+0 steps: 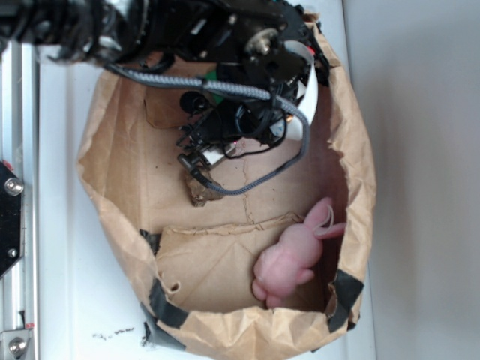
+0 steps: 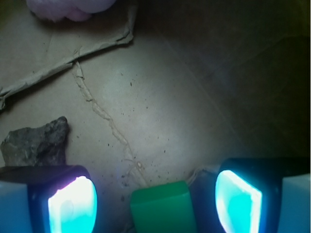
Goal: Grab the green block.
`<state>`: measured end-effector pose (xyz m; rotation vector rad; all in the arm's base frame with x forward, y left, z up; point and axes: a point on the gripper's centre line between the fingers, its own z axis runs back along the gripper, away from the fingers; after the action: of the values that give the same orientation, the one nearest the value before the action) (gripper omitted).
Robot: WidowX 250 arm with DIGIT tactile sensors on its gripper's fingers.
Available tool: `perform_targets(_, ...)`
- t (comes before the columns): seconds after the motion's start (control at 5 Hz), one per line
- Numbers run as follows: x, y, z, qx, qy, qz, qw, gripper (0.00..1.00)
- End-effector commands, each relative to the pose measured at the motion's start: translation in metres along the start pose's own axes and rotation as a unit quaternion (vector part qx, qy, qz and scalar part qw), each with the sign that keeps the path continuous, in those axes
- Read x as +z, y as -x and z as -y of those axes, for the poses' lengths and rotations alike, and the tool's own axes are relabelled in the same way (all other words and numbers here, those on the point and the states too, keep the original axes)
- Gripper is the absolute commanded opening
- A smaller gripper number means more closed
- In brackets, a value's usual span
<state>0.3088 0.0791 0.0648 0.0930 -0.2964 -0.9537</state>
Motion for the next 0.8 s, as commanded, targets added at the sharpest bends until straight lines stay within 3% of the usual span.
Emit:
perform_targets(0.0, 0.004, -0.012, -0.005, -0.01, -0.031, -0.007, 0.999, 1.0)
perform_targets(0.2, 0.001, -0.009, 0.0, -0.016, -0.01, -0.014, 1.0, 1.0)
perform_targets(0.4, -0.008, -0.004, 0.003, -0.016, -0.017, -0.015, 1.0, 1.0)
perform_targets(0.6, -0.004, 0.006, -0.008, 0.003, -0.051, -0.023, 0.998, 1.0)
